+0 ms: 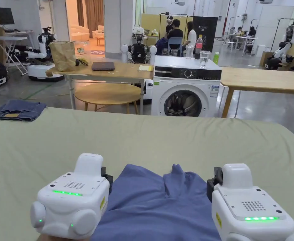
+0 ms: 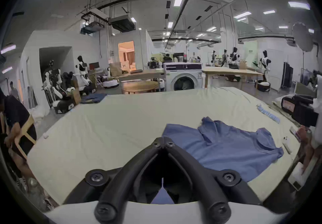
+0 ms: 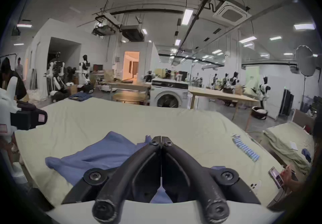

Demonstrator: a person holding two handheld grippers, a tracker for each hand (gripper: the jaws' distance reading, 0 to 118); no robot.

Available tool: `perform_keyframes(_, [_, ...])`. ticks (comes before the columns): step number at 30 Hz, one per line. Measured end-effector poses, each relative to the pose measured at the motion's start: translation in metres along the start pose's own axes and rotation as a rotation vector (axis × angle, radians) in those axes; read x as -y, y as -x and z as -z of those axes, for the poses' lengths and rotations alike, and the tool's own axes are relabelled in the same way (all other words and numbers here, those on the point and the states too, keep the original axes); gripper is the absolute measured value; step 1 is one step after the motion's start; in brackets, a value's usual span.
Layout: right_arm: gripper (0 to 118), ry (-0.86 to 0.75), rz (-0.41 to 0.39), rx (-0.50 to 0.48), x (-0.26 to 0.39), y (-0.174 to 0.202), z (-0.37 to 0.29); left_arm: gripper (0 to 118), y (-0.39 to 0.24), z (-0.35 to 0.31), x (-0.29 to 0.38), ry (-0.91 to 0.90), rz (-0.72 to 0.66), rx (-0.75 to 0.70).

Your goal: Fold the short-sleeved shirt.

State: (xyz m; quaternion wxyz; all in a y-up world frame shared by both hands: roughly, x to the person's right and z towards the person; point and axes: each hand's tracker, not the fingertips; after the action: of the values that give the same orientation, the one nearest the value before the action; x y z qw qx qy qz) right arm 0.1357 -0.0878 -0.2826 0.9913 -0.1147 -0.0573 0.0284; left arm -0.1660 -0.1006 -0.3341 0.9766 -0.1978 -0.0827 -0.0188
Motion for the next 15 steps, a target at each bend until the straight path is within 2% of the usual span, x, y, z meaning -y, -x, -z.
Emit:
perform_keyframes(1, [0, 0.023, 0.024, -0.024, -0.002, -0.003, 0.001, 0, -0.001, -0.001, 0.004, -0.023, 0.022, -0.018])
perform_keyframes(3, [0, 0.018, 0.019, -0.010, 0.008, 0.009, 0.006, 0, 0.002, -0.002, 0.013, -0.018, 0.044, -0.045])
perform_keyframes(8, [0, 0.036, 0.037, -0.029, 0.010, 0.015, 0.014, 0, 0.038, -0.008, 0.026, 0.021, -0.005, -0.083])
perform_keyframes(15, [0, 0.068, 0.029, -0.118, 0.018, 0.053, 0.034, 0, 0.105, -0.030, 0.060, 0.100, -0.060, -0.204])
